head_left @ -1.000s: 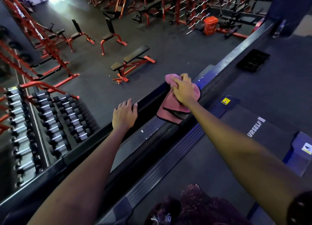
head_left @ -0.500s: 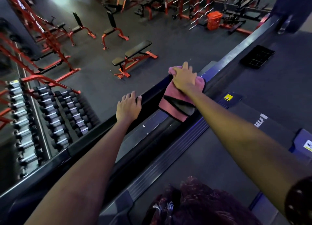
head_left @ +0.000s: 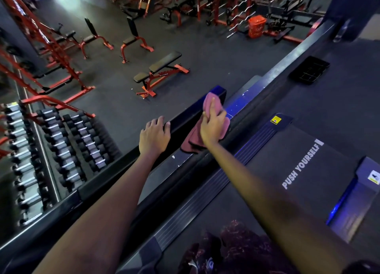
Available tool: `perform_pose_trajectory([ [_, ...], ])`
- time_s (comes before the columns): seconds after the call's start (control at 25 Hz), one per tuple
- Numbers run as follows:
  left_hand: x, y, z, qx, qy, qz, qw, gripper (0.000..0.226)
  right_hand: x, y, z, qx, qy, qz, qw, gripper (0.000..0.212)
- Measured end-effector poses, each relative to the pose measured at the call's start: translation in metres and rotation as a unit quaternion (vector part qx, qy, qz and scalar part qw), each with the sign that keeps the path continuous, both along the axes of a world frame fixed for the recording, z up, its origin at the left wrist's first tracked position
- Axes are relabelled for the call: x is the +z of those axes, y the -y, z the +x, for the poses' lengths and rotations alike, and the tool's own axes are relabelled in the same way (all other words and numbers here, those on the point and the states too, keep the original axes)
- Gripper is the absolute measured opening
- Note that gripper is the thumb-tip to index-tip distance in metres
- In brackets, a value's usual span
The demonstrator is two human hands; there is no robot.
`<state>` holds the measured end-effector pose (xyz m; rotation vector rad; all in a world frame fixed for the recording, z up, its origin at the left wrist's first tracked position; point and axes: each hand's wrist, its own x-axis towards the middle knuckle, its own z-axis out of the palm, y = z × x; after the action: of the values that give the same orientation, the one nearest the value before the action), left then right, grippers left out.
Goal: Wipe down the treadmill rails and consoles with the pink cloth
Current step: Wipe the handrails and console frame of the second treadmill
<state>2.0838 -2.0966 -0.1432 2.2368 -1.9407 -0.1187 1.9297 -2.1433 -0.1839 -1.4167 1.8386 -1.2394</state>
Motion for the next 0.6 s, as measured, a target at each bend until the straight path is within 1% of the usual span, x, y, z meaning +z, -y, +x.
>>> perform_pose_trajectory([
  [0.08, 0.001, 0.000, -0.001, -0.002, -0.003, 0.000, 1.000, 0.045, -0.008, -0.009, 0.006, 0.010, 0.016, -0.019, 1.000, 0.060],
  [0.16, 0.002, -0.001, -0.002, -0.004, -0.001, -0.001, 1.000, 0.044, -0.008, 0.002, -0.009, -0.011, 0.044, 0.018, 0.999, 0.063],
  [0.24, 0.002, 0.000, -0.001, -0.002, 0.001, -0.003, 1.000, 0.044, 0.002, 0.024, -0.023, -0.051, 0.106, 0.065, 0.991, 0.062],
  [0.28, 0.002, 0.000, -0.001, 0.001, 0.000, -0.003, 1.000, 0.043, 0.006, 0.032, -0.025, -0.066, 0.116, 0.077, 0.988, 0.062],
  [0.32, 0.002, 0.000, -0.001, 0.002, 0.001, -0.003, 1.000, 0.043, 0.010, 0.033, -0.019, -0.078, 0.108, 0.073, 0.988, 0.060],
  [0.4, 0.002, 0.001, -0.001, 0.002, -0.002, 0.001, 1.000, 0.042, 0.012, 0.017, -0.002, -0.076, 0.099, 0.021, 0.992, 0.052],
  [0.48, 0.002, 0.002, -0.001, 0.004, -0.006, 0.002, 1.000, 0.042, -0.003, -0.004, 0.010, -0.053, 0.114, -0.019, 0.992, 0.038],
  [0.56, 0.002, 0.002, -0.001, 0.002, -0.007, 0.002, 1.000, 0.043, -0.015, -0.005, 0.003, -0.051, 0.128, 0.000, 0.990, 0.026],
  [0.6, 0.002, 0.002, -0.001, 0.001, -0.007, 0.001, 1.000, 0.043, -0.015, 0.003, -0.003, -0.060, 0.136, 0.024, 0.989, 0.026],
])
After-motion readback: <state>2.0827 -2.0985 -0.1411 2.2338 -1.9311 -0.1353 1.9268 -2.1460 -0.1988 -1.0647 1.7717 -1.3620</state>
